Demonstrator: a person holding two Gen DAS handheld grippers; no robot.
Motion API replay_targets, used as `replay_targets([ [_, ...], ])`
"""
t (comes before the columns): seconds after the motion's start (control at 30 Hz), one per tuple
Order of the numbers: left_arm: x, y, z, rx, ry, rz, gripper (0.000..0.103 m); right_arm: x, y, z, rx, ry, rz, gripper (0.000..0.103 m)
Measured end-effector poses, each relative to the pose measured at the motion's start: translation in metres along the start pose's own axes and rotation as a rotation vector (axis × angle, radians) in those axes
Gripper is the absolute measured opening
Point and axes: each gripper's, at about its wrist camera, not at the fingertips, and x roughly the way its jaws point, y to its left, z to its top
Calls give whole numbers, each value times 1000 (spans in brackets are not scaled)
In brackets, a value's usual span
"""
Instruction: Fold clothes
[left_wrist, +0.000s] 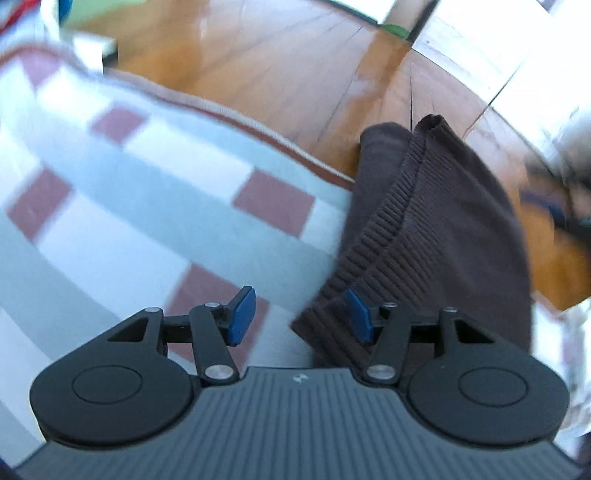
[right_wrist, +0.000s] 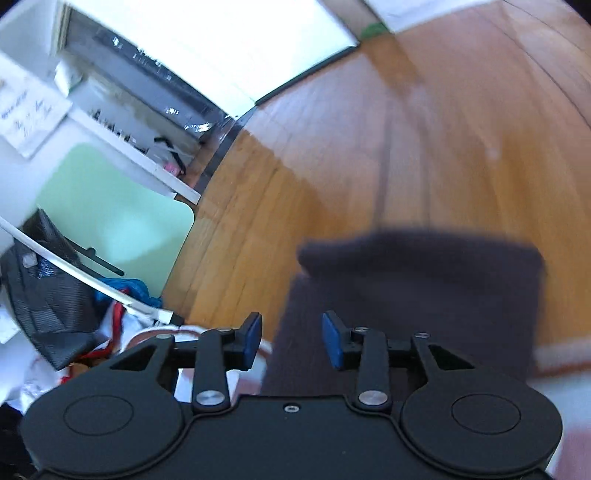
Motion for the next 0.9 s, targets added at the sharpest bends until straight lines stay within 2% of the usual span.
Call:
replay_targets([
  [0.07,5,6,1,-69,12,-52,54,-20,-5,-32,-30,24,-31,42],
  [0.17,8,4,3,-93,12,-97,58,-43,0,-80,-161,57,-126,42],
  [0.33,9,-12,-2,-23,10,-74,58,-57,23,-144,-339,82,-190,42],
  [0.37,6,-16,-4,2,1,-72,56,-56,29,-154,-380,92,-194,42],
  [0.4,5,-22,-7,52,-5,-50,22,-53,35,-160,-420,111,-190,42],
  [0.43,5,-32,-10,133,0,-11,9,-50,41,-166,-473,151,-184,42],
  [0.5,6,-48,-17,252,-17,53,9,-42,52,-179,-582,242,-170,43],
  [0.57,0,-56,-20,275,-41,61,9,-37,58,-193,-707,256,-235,46],
  [0.63,-14,-55,-18,249,-88,44,9,-32,61,-204,-795,248,-298,45],
  [0.67,-24,-53,-19,232,-111,39,9,-30,59,-205,-792,258,-303,41],
  [0.7,-34,-51,-19,217,-132,34,9,-28,56,-205,-785,273,-303,1],
  [0.8,-66,-47,-28,210,-162,38,9,-43,60,-202,-843,230,-357,0],
  [0.9,-80,-51,-44,225,-134,59,8,-80,64,-185,-773,148,-319,0],
])
